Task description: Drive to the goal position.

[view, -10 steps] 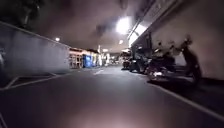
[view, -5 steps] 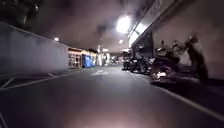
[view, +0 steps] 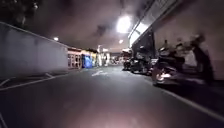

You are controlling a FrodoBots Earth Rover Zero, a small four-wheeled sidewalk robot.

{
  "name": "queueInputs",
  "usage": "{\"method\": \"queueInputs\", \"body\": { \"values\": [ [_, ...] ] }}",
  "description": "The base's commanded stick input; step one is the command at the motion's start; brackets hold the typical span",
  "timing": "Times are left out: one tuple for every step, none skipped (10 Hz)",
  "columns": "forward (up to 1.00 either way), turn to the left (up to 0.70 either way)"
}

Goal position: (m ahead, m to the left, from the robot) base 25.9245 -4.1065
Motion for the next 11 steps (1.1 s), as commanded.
{"method": "queueInputs", "body": {
  "values": [
    [0.45,0.00],
    [0.45,0.00],
    [0.45,0.00],
    [0.45,0.00],
    [0.45,0.00],
    [0.45,0.00],
    [0.45,0.00],
    [0.45,0.00],
    [0.45,0.00],
    [0.45,0.00],
    [0.45,0.00]
  ]
}}
